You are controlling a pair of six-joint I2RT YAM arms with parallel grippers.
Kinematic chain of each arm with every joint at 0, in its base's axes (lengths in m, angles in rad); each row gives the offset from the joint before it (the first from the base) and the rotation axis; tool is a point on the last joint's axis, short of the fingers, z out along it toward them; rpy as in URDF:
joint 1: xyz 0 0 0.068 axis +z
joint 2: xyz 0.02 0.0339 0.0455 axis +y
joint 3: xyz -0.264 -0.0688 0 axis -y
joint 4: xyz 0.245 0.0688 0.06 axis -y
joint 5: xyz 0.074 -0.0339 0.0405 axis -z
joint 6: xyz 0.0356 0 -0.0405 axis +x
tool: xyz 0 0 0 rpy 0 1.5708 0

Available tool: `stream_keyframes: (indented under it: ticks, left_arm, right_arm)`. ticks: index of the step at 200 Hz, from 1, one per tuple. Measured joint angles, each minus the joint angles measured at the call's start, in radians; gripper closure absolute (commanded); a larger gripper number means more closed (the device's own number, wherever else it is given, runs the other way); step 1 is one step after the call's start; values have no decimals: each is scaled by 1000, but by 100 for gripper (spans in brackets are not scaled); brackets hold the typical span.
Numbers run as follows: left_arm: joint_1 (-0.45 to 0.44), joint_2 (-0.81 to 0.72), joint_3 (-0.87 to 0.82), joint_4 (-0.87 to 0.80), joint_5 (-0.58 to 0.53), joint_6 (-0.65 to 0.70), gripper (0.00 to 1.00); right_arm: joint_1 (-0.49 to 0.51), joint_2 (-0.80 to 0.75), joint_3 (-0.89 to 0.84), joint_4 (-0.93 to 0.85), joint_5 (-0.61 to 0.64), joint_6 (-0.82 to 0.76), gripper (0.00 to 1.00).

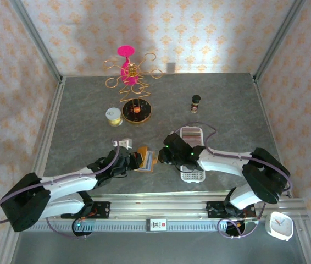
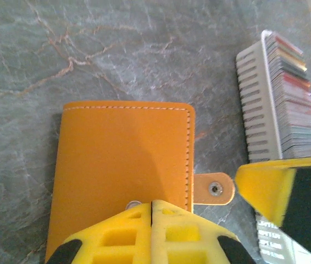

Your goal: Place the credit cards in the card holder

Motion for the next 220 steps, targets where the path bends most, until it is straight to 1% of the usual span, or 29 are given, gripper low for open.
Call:
stream_keyframes:
  ticks: [34,59,90,122,140,220]
  left_arm:
    - [0,-66,-11,-56,-39,0,100]
    - [0,-73,-28,-78,-57,-1,100]
    - [0,-73,-46,-86,-53,-4,100]
    - [0,-65,-81,-37,3,-23,100]
    - [0,-44,-83,-14,23,-27,100]
    - [0,69,-84,74,49,-30,100]
  right_arm:
    - [2,0,0,2,0,0,79]
    - [2,0,0,6,0,0,77]
    - [6,0,0,8,0,0,76]
    - [10,0,0,21,-4,2,72]
    - [10,0,0,29,-5,3,71]
    - [19,11,3,39,-24,-1,70]
